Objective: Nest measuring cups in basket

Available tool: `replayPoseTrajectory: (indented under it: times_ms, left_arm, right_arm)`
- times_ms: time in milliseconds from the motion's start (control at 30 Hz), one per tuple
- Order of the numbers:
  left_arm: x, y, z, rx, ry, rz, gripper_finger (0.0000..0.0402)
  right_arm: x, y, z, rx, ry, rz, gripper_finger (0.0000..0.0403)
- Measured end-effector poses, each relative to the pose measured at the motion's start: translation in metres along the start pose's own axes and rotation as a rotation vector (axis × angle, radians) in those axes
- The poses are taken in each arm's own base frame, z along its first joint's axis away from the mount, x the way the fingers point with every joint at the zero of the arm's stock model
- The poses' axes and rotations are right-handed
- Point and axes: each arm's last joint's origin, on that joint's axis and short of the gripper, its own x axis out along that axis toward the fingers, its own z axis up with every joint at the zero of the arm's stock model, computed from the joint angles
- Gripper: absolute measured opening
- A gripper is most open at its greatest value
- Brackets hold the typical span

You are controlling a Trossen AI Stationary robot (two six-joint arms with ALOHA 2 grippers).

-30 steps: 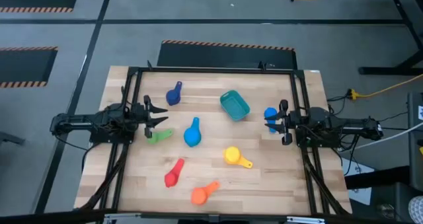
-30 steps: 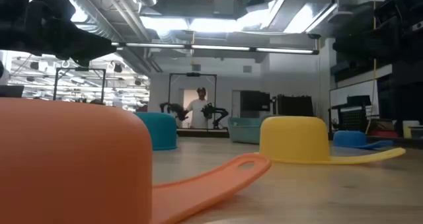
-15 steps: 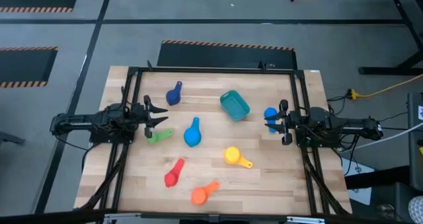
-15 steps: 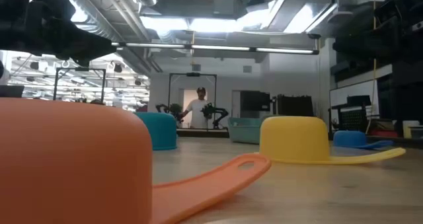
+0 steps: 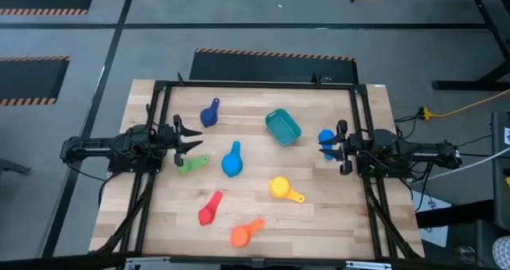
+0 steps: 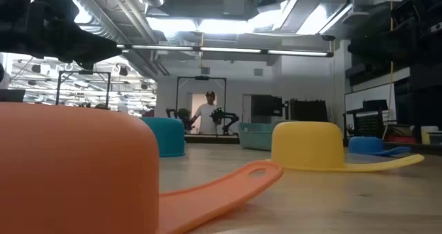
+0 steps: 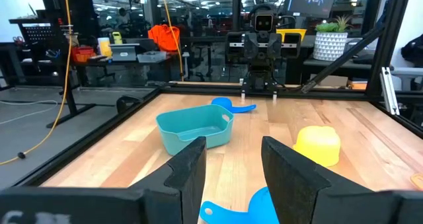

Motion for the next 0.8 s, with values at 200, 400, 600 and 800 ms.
replayPoseTrajectory:
  times_ms: [200, 400, 600, 800]
  left_arm:
    - [0.0000, 0.0000, 0.0000, 0.007, 0.000, 0.000, 0.0140]
    - [0.0000, 0.0000, 0.0000, 0.008, 0.000, 0.000, 0.0140]
    - [0.0000, 0.0001, 0.0005, 0.009, -0.005, 0.004, 0.0140]
    - [-0.0004, 0.0011, 0.0084, -0.002, -0.086, 0.035, 0.0140]
  right_arm:
    - [0.0000, 0.0000, 0.0001, 0.000, -0.001, 0.000, 0.0115]
    - [0.0000, 0.0000, 0.0000, 0.000, 0.000, 0.000, 0.0115]
    - [0.0000, 0.0000, 0.0000, -0.003, -0.001, 0.000, 0.0115]
    - [0.0000, 0.0000, 0.0000, -0.003, 0.000, 0.000, 0.0115]
